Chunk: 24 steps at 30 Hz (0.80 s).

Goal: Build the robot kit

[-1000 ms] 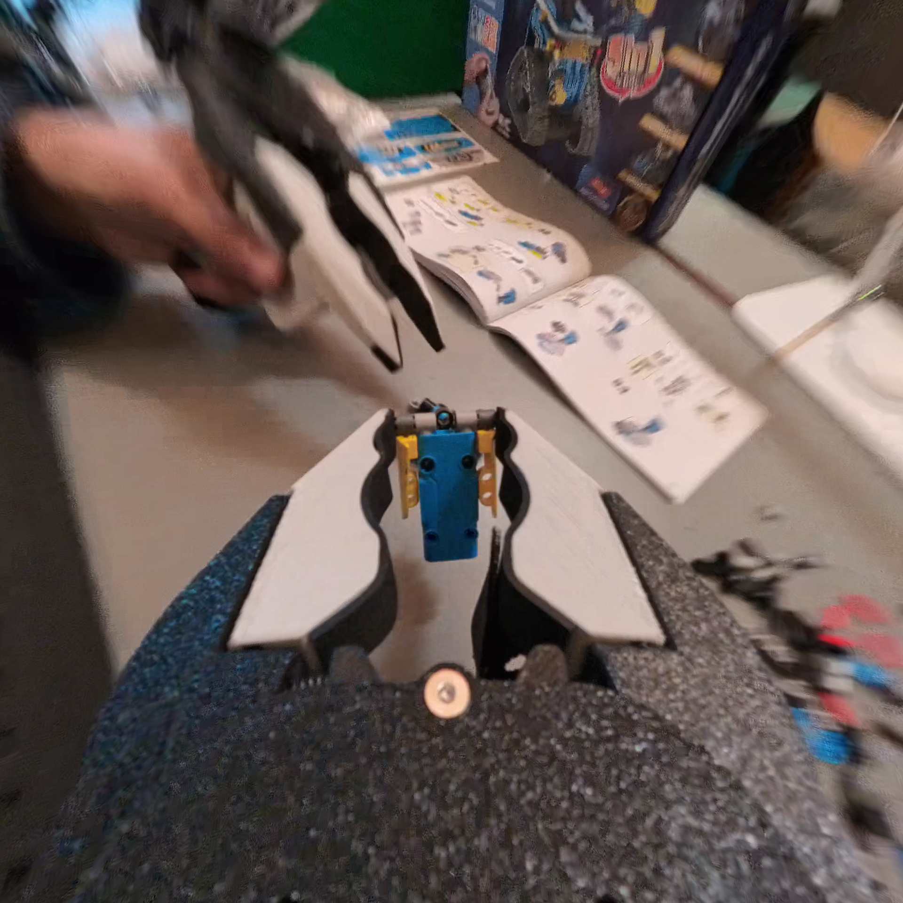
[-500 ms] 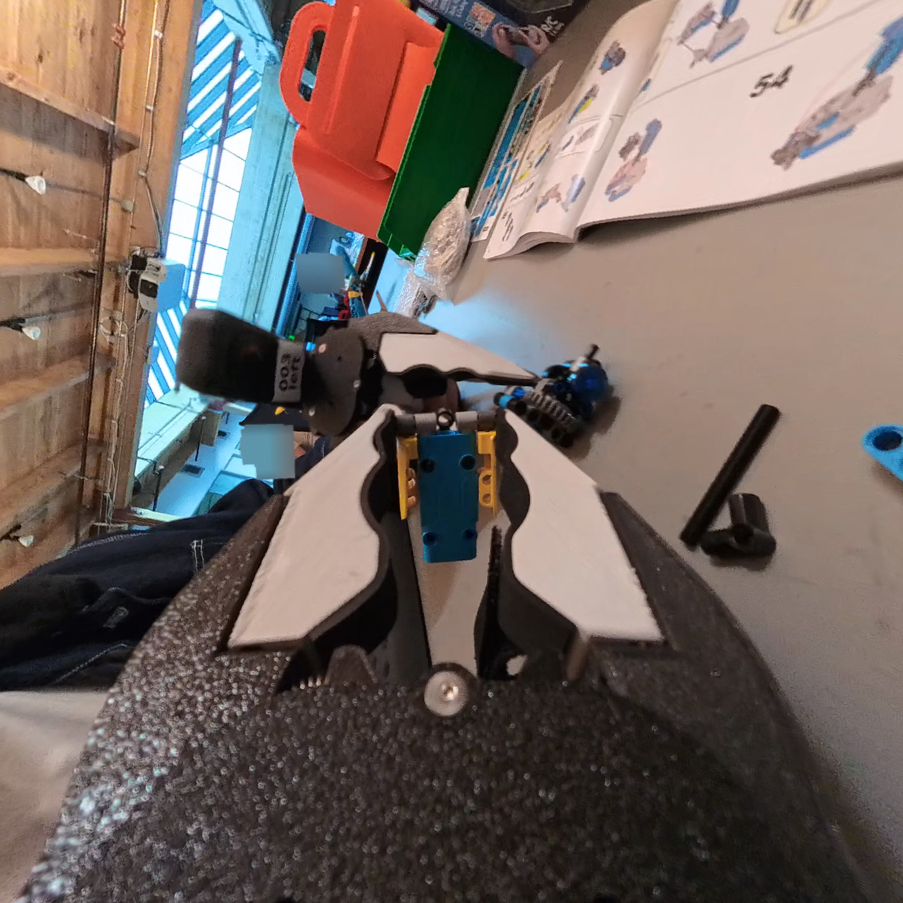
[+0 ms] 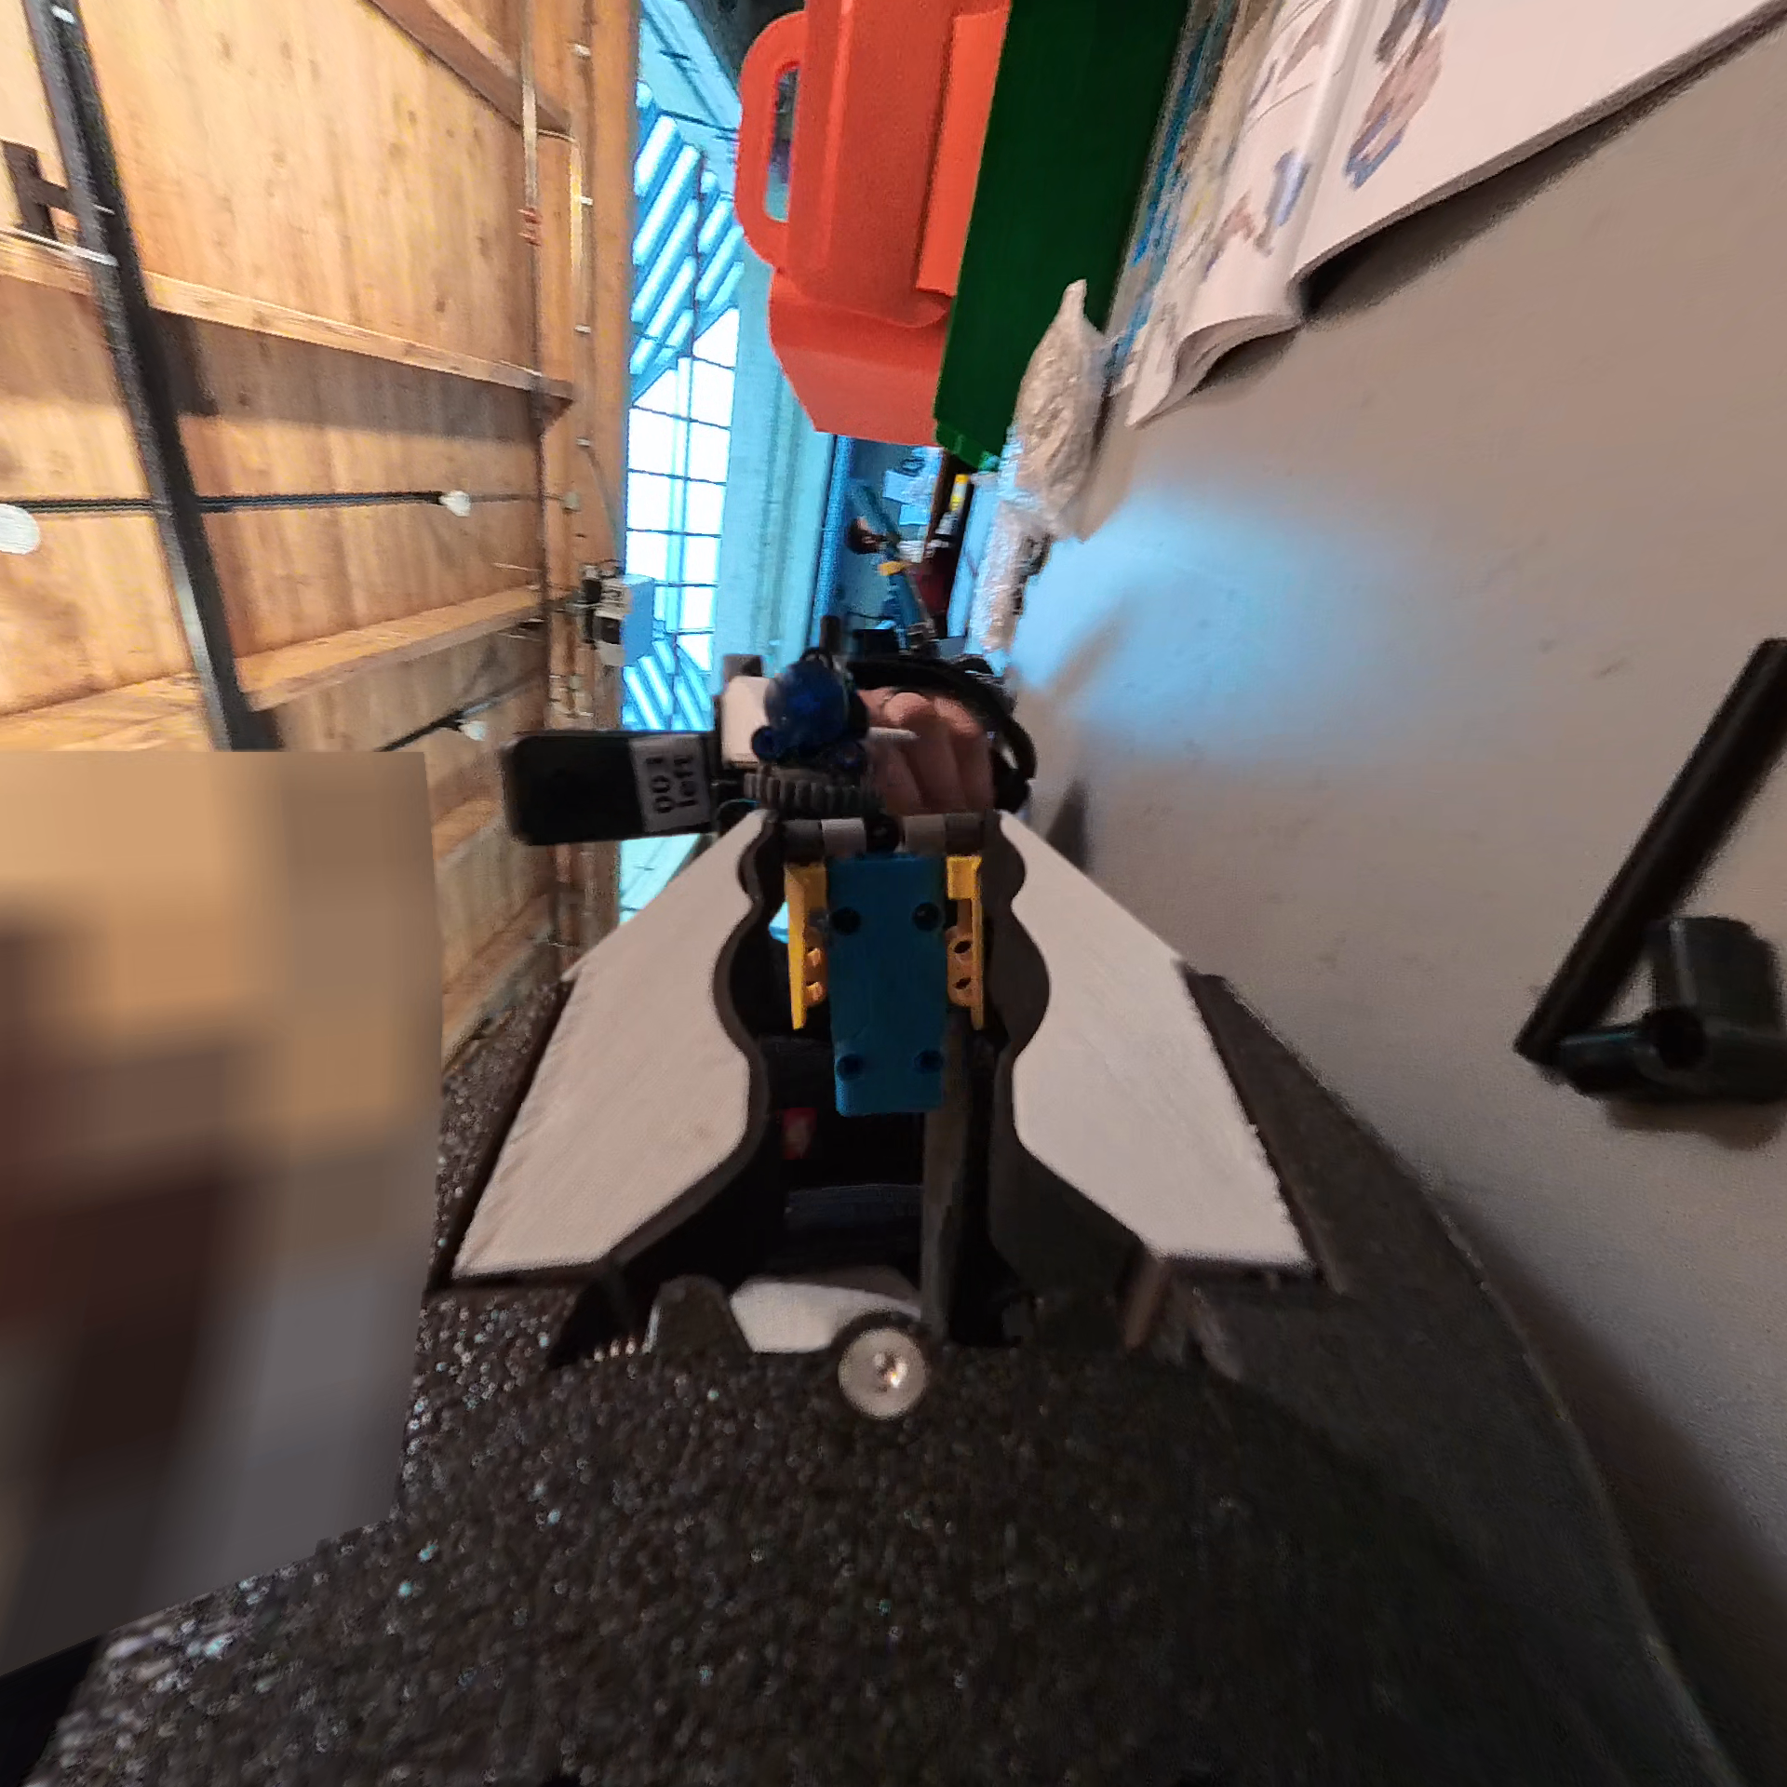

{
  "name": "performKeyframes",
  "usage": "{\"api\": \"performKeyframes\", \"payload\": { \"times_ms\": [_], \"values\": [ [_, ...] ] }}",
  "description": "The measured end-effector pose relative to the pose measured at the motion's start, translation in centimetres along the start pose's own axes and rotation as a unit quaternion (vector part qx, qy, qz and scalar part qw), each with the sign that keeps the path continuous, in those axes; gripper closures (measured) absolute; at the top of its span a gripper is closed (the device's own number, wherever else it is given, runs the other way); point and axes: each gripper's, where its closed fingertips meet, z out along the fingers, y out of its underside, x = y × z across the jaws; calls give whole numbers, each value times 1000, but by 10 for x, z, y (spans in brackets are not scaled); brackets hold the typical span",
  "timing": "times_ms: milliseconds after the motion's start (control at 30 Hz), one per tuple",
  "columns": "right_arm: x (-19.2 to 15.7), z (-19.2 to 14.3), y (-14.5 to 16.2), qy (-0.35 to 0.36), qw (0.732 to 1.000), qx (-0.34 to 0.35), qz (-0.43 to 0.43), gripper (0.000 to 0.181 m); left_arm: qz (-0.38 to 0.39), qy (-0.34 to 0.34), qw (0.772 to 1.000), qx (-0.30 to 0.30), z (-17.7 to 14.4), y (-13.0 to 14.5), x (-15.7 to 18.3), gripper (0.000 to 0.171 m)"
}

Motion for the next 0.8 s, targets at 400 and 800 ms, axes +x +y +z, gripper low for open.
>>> {"api": "performKeyframes", "payload": {
  "times_ms": [400,800],
  "values": [
    [0,3,8,-14,1000,-19,18,138,-2,14,1000,-5,3,9,4,156],
    [5,3,10,-14,999,-22,38,142,26,-18,999,-28,9,16,3,155]
  ]
}}
